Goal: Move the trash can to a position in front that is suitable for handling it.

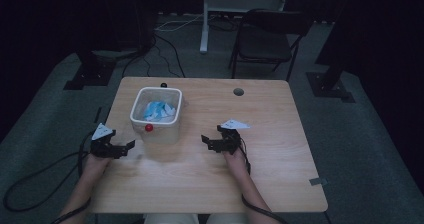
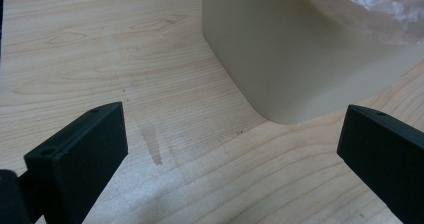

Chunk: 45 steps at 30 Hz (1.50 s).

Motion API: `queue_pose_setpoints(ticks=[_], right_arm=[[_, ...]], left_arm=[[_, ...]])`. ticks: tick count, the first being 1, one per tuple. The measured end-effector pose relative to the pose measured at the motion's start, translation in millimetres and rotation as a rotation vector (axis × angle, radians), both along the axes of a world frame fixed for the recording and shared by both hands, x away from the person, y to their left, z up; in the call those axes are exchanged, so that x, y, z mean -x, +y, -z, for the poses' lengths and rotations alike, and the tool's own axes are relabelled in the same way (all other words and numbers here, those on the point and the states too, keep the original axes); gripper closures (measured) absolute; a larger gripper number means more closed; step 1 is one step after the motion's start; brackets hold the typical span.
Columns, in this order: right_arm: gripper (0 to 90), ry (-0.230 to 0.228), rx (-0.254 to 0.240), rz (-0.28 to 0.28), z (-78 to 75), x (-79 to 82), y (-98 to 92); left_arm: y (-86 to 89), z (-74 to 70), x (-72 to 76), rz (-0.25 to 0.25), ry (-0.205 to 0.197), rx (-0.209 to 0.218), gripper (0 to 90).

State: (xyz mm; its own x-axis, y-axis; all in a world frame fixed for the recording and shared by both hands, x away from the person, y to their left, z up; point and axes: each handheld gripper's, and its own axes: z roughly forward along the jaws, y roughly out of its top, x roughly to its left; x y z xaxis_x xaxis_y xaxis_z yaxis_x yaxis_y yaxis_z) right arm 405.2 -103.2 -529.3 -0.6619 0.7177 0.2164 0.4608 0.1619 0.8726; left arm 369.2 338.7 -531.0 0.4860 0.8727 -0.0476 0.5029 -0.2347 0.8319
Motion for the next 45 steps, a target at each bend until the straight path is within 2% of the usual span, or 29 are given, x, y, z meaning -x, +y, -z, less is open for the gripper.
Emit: queue_pose_setpoints(ticks=[3, 8, 10, 11, 12, 13, 14, 15, 16, 21, 22, 23, 24, 26, 27, 29, 34, 35, 36, 38, 41, 45], right_arm=[[13.5, 0.006, -0.001, -0.008, 0.8, -5.2, 8.1], [13.5, 0.016, -0.001, -0.019, 2.2, -13.2, 18.0], [13.5, 0.022, -0.006, -0.018, 2.2, -17.0, 22.6], [13.5, 0.018, -0.003, 0.010, 1.5, -20.4, 26.2], [13.5, 0.018, -0.003, 0.010, 1.5, -20.4, 26.2], [13.5, 0.021, -0.026, 0.023, 0.1, -24.5, 28.3], [13.5, 0.021, -0.026, 0.023, 0.1, -24.5, 28.3], [13.6, 0.023, -0.052, 0.023, -1.2, -28.5, 30.7], [13.6, 0.023, -0.052, 0.023, -1.2, -28.5, 30.7], [13.6, 0.023, -0.051, 0.011, -6.2, -36.7, 44.7], [13.6, 0.023, -0.051, 0.011, -6.2, -36.7, 44.7], [13.6, 0.023, -0.043, 0.015, -7.6, -40.2, 50.6], [13.6, 0.023, -0.043, 0.015, -7.6, -40.2, 50.6], [13.6, 0.027, -0.020, 0.033, -8.2, -43.9, 57.2], [13.6, 0.028, -0.014, 0.049, -8.3, -46.6, 63.1], [13.6, 0.021, -0.006, 0.064, -8.7, -47.3, 65.8], [13.5, 0.017, 0.015, 0.097, -10.1, -52.1, 75.8], [13.5, 0.022, 0.029, 0.102, -10.9, -54.2, 79.0], [13.5, 0.022, 0.029, 0.102, -10.9, -54.2, 79.0], [13.6, 0.020, 0.042, 0.126, -11.5, -57.9, 82.0], [13.5, 0.019, 0.050, 0.148, -11.5, -60.2, 82.9], [13.8, 0.039, 0.045, 0.149, -11.4, -64.9, 86.4]], left_arm=[[-2.3, 1.1, -3.2, 0.009, 0.009, -0.020, 0.4], [-0.5, 3.7, -10.1, -0.008, 0.014, -0.005, 0.4], [0.6, 4.8, -14.0, -0.021, 0.021, -0.012, 0.4], [1.2, 5.0, -16.0, -0.026, 0.018, -0.020, 0.4], [1.8, 4.7, -17.9, -0.030, 0.015, -0.023, 0.4], [2.7, 4.2, -19.9, -0.036, 0.012, -0.022, 0.4], [3.5, 3.4, -22.1, -0.043, 0.014, -0.022, 0.4], [5.3, 1.4, -25.9, -0.039, -0.002, -0.011, 0.4], [5.3, 1.4, -25.9, -0.039, -0.002, -0.011, 0.4], [6.3, -1.5, -36.0, -0.052, 0.008, -0.058, 0.4], [6.3, -1.5, -38.2, -0.069, 0.011, -0.081, 0.4], [7.2, -2.6, -42.1, -0.097, 0.018, -0.105, 0.4], [7.2, -2.6, -42.1, -0.097, 0.018, -0.105, 0.4], [7.6, -4.2, -46.0, -0.135, 0.029, -0.111, 0.4], [7.3, -5.4, -49.0, -0.149, 0.030, -0.086, 0.4], [6.4, -5.9, -50.3, -0.151, 0.026, -0.083, 0.4], [-3.2, -10.6, -57.4, -0.154, 0.018, -0.123, 0.4], [-4.2, -12.7, -61.0, -0.183, 0.041, -0.116, 0.4], [-4.2, -12.7, -61.0, -0.183, 0.041, -0.116, 0.4], [-5.7, -15.1, -64.7, -0.220, 0.039, -0.110, 0.4], [-8.0, -16.3, -67.3, -0.217, 0.052, -0.109, 0.4], [-14.5, -19.9, -71.6, -0.202, 0.061, -0.135, 0.4]])
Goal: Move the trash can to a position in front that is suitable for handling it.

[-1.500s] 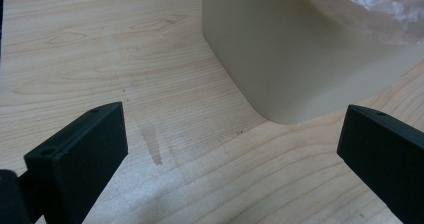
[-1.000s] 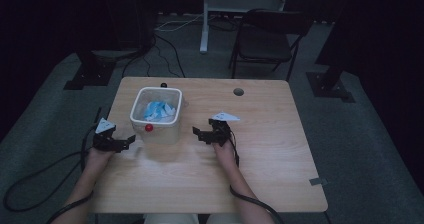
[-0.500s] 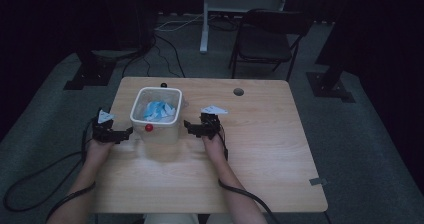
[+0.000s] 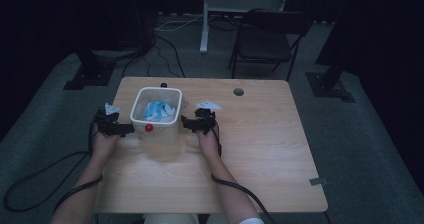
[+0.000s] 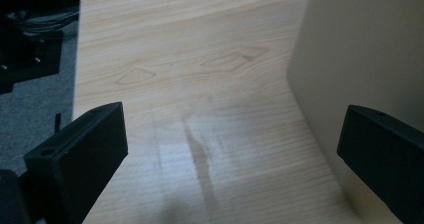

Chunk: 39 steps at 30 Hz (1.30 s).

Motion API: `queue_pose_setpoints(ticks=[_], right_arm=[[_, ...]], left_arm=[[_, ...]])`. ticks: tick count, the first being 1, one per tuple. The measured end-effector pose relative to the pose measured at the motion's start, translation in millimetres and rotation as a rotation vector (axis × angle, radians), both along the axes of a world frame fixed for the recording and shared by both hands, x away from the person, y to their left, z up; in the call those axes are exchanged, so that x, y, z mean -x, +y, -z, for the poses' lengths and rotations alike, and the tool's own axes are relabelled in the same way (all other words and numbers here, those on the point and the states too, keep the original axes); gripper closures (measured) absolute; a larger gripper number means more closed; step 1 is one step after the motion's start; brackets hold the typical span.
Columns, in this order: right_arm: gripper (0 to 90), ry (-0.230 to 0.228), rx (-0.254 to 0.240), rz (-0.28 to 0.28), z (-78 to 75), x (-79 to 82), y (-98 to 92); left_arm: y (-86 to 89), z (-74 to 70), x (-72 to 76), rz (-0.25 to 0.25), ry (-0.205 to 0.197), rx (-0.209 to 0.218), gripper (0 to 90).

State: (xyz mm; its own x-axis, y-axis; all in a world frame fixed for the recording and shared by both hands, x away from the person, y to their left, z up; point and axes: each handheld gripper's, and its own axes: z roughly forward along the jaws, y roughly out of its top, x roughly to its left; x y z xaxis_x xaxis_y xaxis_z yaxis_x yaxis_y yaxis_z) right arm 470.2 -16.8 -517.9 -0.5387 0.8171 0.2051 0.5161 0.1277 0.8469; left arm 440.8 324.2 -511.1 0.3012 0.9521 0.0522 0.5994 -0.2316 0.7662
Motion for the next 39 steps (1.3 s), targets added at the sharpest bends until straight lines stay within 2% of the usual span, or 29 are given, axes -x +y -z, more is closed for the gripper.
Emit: queue_pose_setpoints(ticks=[2, 4, 7, 10, 11, 16, 18, 20, 28, 30, 35, 37, 39], right_arm=[[14.0, 0.002, 0.001, 0.009, -0.9, -0.4, 0.6], [14.0, 0.016, -0.020, 0.008, -1.1, -1.2, -0.6], [15.3, 0.033, -0.030, 0.011, -1.2, -0.7, -3.9], [15.8, 0.051, -0.052, 0.006, -0.6, -1.1, -6.9], [17.0, 0.058, -0.068, 0.002, 0.0, -0.1, -10.8], [17.1, 0.064, -0.078, -0.018, 1.2, 1.0, -14.9], [18.2, 0.097, -0.100, -0.044, 2.3, 1.2, -19.5], [18.5, 0.109, -0.098, -0.062, 2.0, 1.5, -23.4], [18.6, 0.118, -0.101, -0.073, 1.9, 5.8, -41.1], [18.6, 0.122, -0.112, -0.074, 3.0, 7.9, -47.6], [18.6, 0.109, -0.102, -0.066, 2.7, 14.2, -61.5], [18.6, 0.101, -0.091, -0.063, 2.1, 17.0, -67.7], [18.6, 0.098, -0.100, -0.059, 3.2, 20.0, -74.2]], left_arm=[[-1.6, -1.2, -0.1, 0.006, -0.005, -0.009, 0.4], [-3.7, -1.7, 0.0, 0.020, 0.007, -0.004, 0.4], [-9.2, -3.5, 1.4, 0.043, 0.006, -0.029, 0.5], [-11.6, -3.5, 1.6, 0.045, 0.012, -0.022, 0.6], [-15.3, -3.8, 2.5, 0.051, 0.017, -0.022, 0.6], [-18.9, -4.9, 3.6, 0.052, 0.015, -0.037, 0.6], [-20.7, -4.8, 3.5, 0.056, 0.016, -0.033, 0.9], [-24.2, -4.6, 4.0, 0.054, 0.018, -0.028, 1.3], [-40.6, -4.7, 4.6, 0.086, 0.021, -0.029, 1.3], [-46.5, -5.8, 4.9, 0.098, 0.026, -0.039, 1.3], [-61.0, -8.1, 5.8, 0.131, 0.026, -0.069, 1.3], [-66.6, -8.1, 6.2, 0.142, 0.030, -0.068, 1.3], [-71.8, -7.1, 6.9, 0.148, 0.029, -0.054, 1.3]])
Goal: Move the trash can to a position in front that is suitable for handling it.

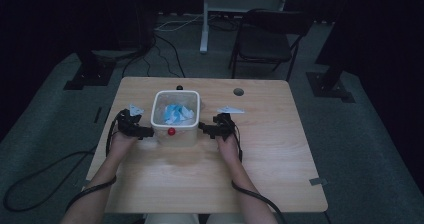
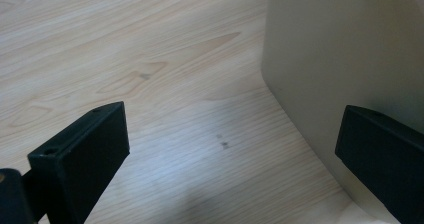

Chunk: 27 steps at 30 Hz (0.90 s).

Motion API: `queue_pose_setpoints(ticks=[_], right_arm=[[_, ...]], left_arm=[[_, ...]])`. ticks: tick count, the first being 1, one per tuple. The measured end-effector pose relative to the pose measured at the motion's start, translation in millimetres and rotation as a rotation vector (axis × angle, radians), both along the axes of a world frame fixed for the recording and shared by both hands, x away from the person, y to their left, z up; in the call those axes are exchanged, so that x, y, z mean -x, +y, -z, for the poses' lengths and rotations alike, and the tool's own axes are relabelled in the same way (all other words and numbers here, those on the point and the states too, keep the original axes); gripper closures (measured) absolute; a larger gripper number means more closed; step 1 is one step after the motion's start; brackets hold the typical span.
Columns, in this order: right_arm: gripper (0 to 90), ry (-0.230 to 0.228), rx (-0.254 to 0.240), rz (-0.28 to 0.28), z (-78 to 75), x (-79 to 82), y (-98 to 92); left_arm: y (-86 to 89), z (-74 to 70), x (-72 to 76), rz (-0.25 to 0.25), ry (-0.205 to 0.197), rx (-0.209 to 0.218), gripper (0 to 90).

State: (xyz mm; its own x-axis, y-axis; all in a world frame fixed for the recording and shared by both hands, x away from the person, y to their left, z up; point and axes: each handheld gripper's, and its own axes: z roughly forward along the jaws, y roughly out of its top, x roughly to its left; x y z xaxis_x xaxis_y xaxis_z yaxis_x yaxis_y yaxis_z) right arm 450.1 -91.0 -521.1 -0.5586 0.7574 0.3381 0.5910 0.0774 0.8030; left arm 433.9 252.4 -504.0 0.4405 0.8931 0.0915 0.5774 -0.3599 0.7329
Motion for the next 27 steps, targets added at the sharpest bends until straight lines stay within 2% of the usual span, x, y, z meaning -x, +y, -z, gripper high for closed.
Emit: queue_pose_setpoints(ticks=[9, 13, 19, 27], right_arm=[[18.6, -0.005, -0.006, 0.015, 1.2, 12.4, -28.3], [18.7, 0.000, -0.009, 0.025, 1.4, 16.1, -40.4], [18.7, 0.002, -0.012, 0.019, 1.6, 22.3, -57.7], [18.7, 0.000, 0.003, 0.046, 0.1, 29.3, -80.4]], left_arm=[[-23.9, 1.8, 5.1, 0.041, 0.012, 0.028, 1.3], [-36.2, 1.2, 7.1, 0.058, 0.010, 0.017, 1.3], [-50.4, 2.3, 8.2, 0.080, 0.018, 0.036, 1.3], [-73.8, 1.1, 8.7, 0.122, 0.021, 0.020, 1.2]])
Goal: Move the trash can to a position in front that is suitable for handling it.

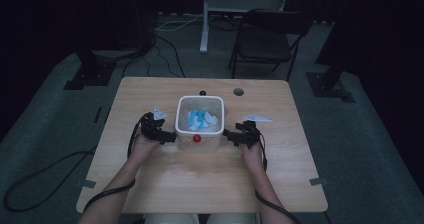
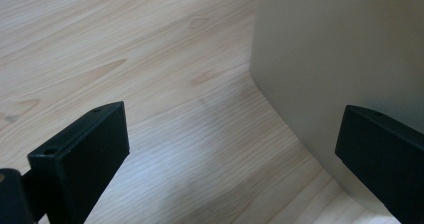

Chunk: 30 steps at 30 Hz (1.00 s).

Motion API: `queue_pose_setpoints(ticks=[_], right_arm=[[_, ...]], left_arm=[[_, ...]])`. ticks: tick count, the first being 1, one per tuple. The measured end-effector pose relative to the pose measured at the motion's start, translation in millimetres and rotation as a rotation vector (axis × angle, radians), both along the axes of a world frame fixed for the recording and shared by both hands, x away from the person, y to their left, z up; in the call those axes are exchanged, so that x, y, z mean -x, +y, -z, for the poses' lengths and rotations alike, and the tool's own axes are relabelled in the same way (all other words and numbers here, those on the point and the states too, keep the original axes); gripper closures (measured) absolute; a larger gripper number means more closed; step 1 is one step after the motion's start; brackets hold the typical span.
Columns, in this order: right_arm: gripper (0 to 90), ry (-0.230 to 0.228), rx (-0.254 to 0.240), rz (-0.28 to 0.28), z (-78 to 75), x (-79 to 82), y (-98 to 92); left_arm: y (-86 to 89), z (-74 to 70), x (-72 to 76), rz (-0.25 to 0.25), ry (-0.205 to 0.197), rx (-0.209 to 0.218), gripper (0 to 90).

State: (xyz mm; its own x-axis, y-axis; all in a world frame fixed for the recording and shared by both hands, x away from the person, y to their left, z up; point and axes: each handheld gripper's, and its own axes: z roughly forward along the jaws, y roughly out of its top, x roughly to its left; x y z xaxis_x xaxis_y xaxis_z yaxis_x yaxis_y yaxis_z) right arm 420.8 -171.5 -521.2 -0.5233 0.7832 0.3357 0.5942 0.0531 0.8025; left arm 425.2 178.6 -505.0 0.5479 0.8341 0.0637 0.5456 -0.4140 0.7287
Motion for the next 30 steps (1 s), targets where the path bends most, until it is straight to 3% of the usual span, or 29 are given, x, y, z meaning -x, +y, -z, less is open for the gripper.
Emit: queue_pose_setpoints(ticks=[4, 13, 16, 21, 25, 27, 30], right_arm=[[18.6, 0.005, -0.010, 0.014, 1.0, 1.6, -9.5], [17.5, 0.020, -0.018, 0.019, 1.1, 2.4, -22.4], [17.1, 0.016, 0.012, 0.038, 2.1, -0.7, -22.0], [17.1, 0.039, 0.025, 0.058, 5.3, -10.8, -18.6], [17.1, 0.038, -0.005, 0.069, 1.4, -14.6, -18.6], [17.3, 0.034, -0.002, 0.057, 0.5, -14.5, -17.6], [17.3, 0.046, -0.012, 0.049, 0.5, -14.9, -18.4]], left_arm=[[-5.8, 2.7, -0.9, 0.010, 0.014, 0.029, 1.2], [-14.8, 2.6, -1.3, 0.038, -0.003, 0.023, 1.2], [-12.7, 3.0, -3.2, 0.030, -0.006, 0.051, 1.1], [-13.0, 4.5, -7.3, 0.003, -0.013, 0.009, 1.2], [-12.9, 3.0, -11.1, 0.009, 0.005, 0.048, 1.1], [-15.3, 2.5, -10.8, 0.007, 0.001, 0.014, 1.2], [-16.2, 1.8, -8.1, 0.012, 0.007, 0.013, 1.2]])
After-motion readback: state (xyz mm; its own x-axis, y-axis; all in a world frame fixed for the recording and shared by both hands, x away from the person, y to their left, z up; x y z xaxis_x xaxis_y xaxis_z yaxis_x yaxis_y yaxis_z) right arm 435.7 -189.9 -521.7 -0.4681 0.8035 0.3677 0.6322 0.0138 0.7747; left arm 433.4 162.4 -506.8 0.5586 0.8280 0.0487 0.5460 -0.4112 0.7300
